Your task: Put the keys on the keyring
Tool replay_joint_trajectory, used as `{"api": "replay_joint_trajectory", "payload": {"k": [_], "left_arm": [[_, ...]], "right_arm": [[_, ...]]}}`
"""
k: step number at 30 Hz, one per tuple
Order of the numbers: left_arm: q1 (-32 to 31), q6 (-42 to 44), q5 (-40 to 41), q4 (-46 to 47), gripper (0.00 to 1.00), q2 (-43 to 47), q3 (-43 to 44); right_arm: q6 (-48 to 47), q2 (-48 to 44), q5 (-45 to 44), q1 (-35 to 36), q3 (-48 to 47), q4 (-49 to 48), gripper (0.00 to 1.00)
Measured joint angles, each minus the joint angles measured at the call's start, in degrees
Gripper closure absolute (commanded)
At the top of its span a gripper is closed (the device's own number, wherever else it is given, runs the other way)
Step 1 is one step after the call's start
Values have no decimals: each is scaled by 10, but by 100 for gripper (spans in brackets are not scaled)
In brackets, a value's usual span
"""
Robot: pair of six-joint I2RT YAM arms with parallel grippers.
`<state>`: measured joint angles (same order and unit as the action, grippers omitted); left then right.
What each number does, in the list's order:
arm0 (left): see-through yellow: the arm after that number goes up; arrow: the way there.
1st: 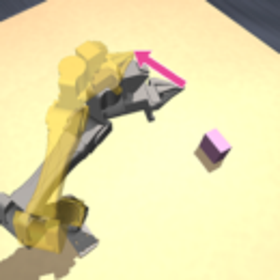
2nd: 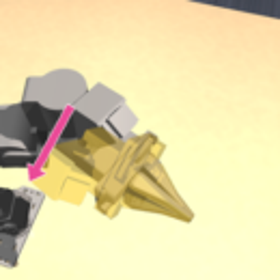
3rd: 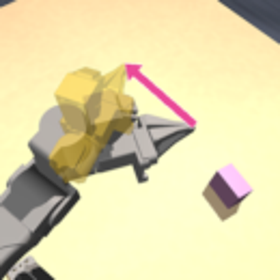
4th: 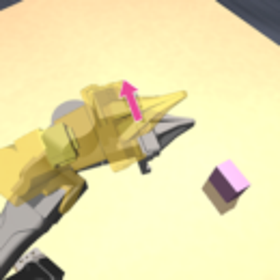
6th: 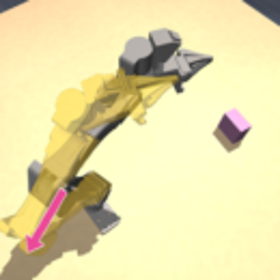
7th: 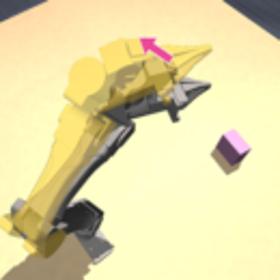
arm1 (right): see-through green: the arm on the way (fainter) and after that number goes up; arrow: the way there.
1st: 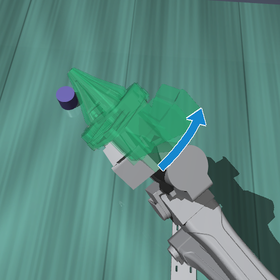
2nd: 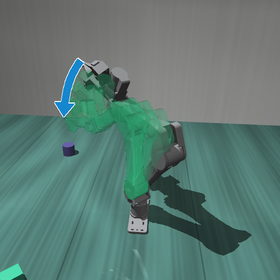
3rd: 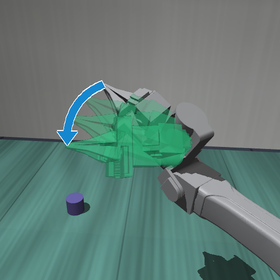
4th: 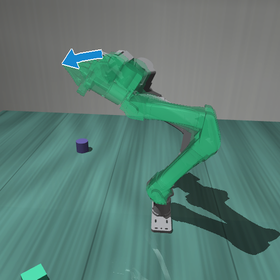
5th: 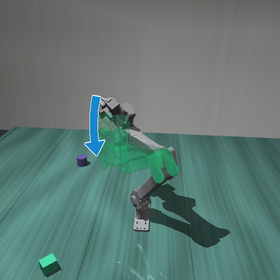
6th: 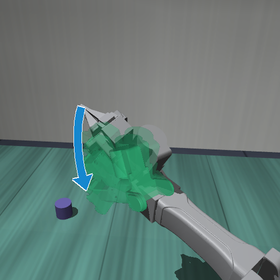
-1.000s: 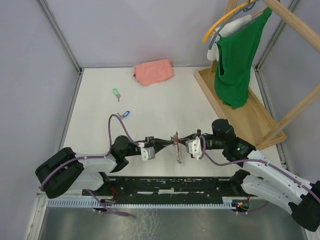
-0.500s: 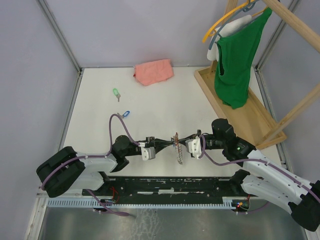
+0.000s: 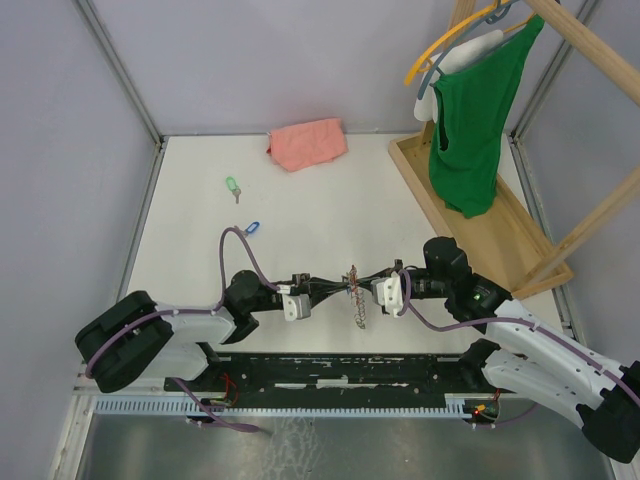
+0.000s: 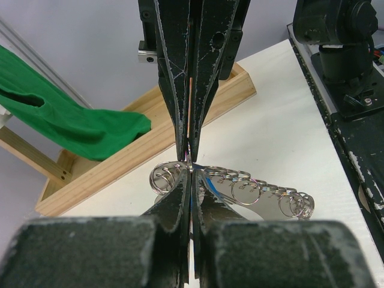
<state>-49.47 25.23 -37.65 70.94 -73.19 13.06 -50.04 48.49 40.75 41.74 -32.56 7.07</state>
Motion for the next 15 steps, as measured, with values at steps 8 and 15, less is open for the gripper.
{"api": "replay_joint_trajectory", "payload": {"k": [8, 15], "left_arm": [[0, 0, 0, 7, 97, -4, 1], [0, -1, -1, 13, 97, -10, 1]], "right_arm": [[4, 2, 3, -2, 0, -2, 99], [6, 7, 4, -3, 0, -2, 99]]}}
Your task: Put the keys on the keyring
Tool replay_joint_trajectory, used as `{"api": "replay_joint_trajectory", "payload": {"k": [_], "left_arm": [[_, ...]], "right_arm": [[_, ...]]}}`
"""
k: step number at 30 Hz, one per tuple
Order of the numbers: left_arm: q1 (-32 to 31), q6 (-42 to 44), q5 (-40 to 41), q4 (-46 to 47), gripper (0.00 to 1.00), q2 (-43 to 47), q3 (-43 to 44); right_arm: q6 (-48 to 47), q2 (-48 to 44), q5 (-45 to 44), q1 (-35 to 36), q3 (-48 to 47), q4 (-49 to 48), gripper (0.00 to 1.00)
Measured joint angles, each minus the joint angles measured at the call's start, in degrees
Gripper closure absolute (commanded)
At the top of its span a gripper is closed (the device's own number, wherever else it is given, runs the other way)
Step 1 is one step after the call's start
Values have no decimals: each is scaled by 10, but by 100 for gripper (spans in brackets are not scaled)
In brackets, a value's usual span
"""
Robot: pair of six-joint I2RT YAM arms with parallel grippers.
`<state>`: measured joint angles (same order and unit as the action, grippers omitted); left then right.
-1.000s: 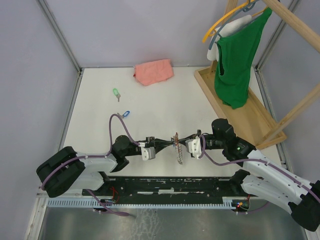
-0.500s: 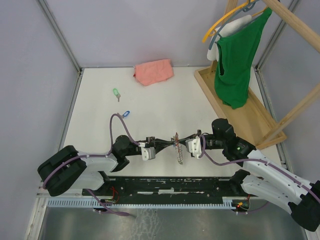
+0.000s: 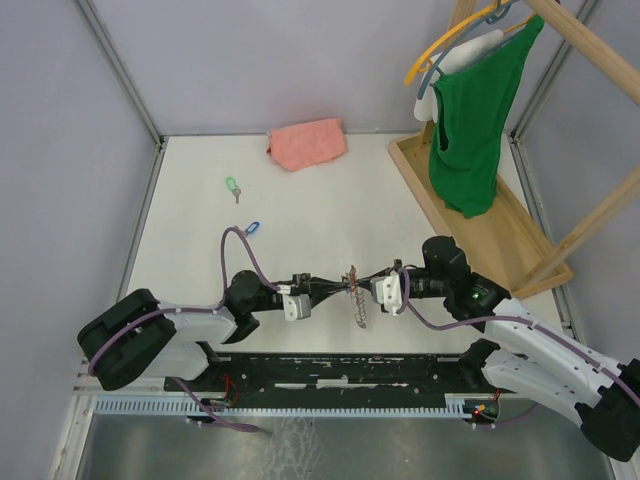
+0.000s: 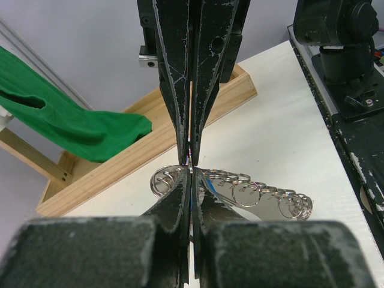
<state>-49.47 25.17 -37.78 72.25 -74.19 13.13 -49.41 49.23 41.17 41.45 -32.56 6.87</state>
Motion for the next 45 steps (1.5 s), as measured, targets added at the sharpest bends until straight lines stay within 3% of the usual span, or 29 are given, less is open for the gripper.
{"api": "replay_joint_trajectory", "payload": {"k": [24, 32, 39, 45], "left_arm": [[1, -24, 1, 18, 97, -10, 5], [3, -53, -5, -38, 97, 8, 26], [30, -111, -43, -48, 97, 15, 38], [62, -193, -74, -7, 97, 3, 38]], "right_arm": [[-4, 3, 24, 0, 0, -24, 100], [-20, -5, 26, 1, 0, -22, 99], [-17, -23, 25, 5, 0, -27, 99], [30, -35, 25, 7, 16, -87, 100]]}}
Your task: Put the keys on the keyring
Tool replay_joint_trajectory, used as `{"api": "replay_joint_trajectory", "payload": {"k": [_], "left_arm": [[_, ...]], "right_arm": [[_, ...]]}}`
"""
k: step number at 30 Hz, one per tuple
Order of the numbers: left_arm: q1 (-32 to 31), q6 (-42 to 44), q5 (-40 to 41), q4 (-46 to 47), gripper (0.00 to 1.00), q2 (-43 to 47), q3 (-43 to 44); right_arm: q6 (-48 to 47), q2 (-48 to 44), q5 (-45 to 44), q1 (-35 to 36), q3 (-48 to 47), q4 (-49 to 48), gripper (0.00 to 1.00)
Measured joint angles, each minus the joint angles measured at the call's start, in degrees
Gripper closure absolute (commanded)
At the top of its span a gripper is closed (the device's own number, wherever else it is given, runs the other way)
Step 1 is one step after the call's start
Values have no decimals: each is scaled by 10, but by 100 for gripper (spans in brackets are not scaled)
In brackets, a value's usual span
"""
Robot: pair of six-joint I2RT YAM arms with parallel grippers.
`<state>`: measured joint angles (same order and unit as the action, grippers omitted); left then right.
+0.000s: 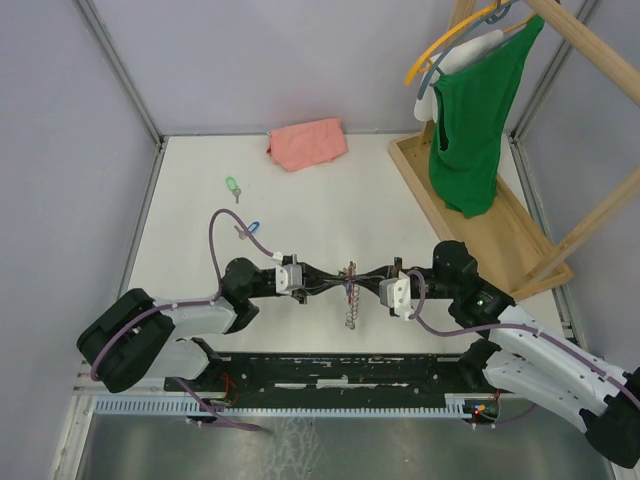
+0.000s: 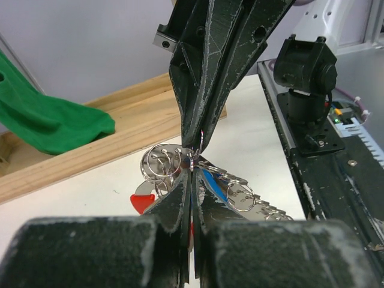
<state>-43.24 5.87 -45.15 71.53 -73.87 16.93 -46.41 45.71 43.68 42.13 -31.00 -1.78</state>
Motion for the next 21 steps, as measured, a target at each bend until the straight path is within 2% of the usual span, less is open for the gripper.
{"api": "replay_joint_trajectory", "payload": {"k": [12, 18, 19, 21], "left_arm": [[9, -116, 7, 11, 97, -26, -1], [9, -184, 43, 40, 97, -61, -7], [9, -191, 47, 44, 89, -65, -8], [9, -207, 62, 51, 82, -68, -13]], "right_arm": [[151, 11, -18, -3, 78, -187, 99], [187, 33, -28, -3, 83, -225, 99], [190, 37, -29, -3, 83, -228, 99], [195, 42, -32, -3, 83, -232, 99]]}}
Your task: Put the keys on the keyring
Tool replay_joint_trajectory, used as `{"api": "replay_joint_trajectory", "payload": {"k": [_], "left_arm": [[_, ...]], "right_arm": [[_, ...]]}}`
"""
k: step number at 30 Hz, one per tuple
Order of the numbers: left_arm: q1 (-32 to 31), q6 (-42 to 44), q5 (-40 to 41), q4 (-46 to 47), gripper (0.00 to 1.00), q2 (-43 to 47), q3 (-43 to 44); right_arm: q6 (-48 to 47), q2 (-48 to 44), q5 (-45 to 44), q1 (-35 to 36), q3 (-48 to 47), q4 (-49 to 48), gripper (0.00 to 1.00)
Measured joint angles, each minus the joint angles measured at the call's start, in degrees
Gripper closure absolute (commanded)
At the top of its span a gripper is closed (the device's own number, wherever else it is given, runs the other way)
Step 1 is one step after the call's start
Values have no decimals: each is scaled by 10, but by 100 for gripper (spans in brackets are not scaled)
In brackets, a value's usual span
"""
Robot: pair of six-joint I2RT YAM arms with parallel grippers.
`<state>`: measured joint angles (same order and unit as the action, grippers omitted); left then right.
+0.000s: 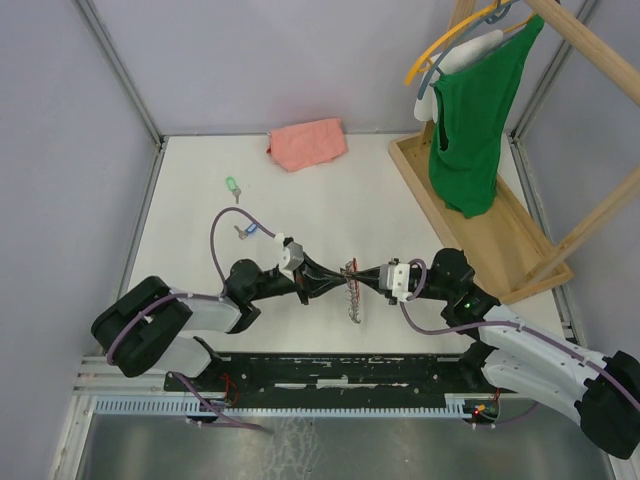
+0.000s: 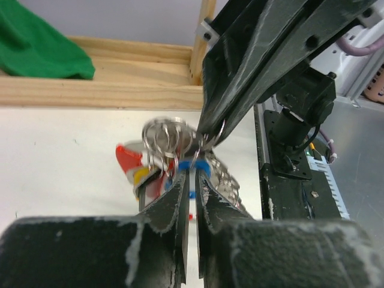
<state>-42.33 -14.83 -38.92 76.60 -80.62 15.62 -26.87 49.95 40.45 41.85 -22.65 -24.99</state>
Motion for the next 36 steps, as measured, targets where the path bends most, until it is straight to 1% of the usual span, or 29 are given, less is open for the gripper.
{"api": "replay_joint_trajectory", "payload": {"k": [3, 6, 10, 14, 18, 22, 26, 31, 36], "left_arm": [[0, -3, 30, -10, 73, 5, -15], [0, 2, 65, -59, 67, 36, -33], [0, 46, 110, -136, 65, 128, -42], [0, 103, 118, -143, 64, 208, -60], [-1, 161, 102, -138, 64, 241, -70], [-2, 216, 71, -113, 64, 231, -70], [-3, 247, 42, -81, 64, 185, -66], [-3, 262, 23, -40, 64, 129, -51], [-3, 264, 11, -16, 64, 106, -34]], "right_arm": [[2, 1, -4, 0, 0, -20, 99], [3, 2, -6, 0, 0, -38, 99], [4, 5, -15, 0, 0, -48, 99], [7, 10, -18, 0, 0, -48, 99], [11, 19, -21, 0, 0, -49, 100], [17, 28, -21, 0, 0, -55, 99], [22, 35, -20, 0, -2, -59, 99], [25, 37, -17, 0, -4, -61, 99], [24, 37, -10, 0, -9, -58, 99]]}}
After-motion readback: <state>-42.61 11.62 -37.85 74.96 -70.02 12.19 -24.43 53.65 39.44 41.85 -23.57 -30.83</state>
